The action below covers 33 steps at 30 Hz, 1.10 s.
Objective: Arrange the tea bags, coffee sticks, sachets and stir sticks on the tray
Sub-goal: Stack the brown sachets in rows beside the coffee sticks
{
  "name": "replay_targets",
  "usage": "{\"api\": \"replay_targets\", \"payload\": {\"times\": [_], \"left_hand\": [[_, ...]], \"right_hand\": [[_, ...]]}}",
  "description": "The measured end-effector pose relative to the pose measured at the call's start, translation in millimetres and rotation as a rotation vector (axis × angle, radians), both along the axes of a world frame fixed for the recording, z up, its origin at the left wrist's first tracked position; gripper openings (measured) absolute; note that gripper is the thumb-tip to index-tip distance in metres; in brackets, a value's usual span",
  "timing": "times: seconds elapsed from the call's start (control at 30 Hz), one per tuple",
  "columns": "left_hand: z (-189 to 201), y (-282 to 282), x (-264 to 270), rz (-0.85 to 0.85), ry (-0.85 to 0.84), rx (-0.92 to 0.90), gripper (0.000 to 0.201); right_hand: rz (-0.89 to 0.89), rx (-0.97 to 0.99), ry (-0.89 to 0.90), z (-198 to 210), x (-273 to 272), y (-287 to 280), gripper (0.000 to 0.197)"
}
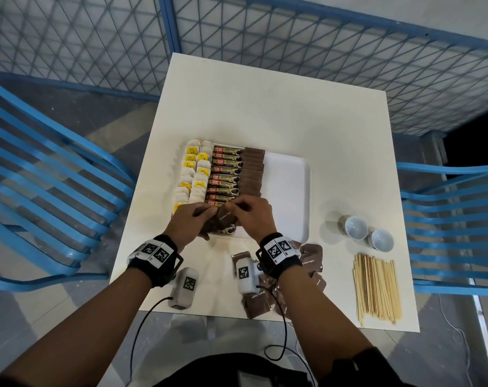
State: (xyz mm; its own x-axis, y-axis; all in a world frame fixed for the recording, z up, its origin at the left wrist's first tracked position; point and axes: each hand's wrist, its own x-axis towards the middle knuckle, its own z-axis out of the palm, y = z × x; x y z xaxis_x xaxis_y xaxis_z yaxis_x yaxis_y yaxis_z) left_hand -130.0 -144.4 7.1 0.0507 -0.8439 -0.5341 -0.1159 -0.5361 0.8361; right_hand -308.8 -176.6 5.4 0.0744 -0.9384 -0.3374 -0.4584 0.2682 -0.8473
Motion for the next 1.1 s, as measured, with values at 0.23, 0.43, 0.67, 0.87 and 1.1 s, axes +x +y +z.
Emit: {"api": "replay_targets", "payload": {"times": [0.23, 0.43, 0.67, 0.87, 1.1], "left_hand": [[1, 1, -2, 0.122, 0.111, 0.031, 0.021], [5, 6, -5, 0.03, 0.136, 0.03, 0.021], [1, 10, -4, 0.036, 0.159, 0.031, 0.014], [-5, 11, 2, 0.098, 0.185, 0.094, 0.034], [-8, 15, 7, 0.048, 0.213, 0.074, 0.025]], "right_hand": [[-0.153, 0.014, -0.057, 0, -4, 6, 0.007], [-0.174, 0.138, -0.213, 11, -12, 4, 0.013], [-0.198, 0.07, -0.093, 12, -32, 3, 0.015], [-0.204, 0.097, 0.081, -18, -58, 17, 0.015], [-0.191, 0.123, 0.233, -28, -56, 25, 0.018]]}}
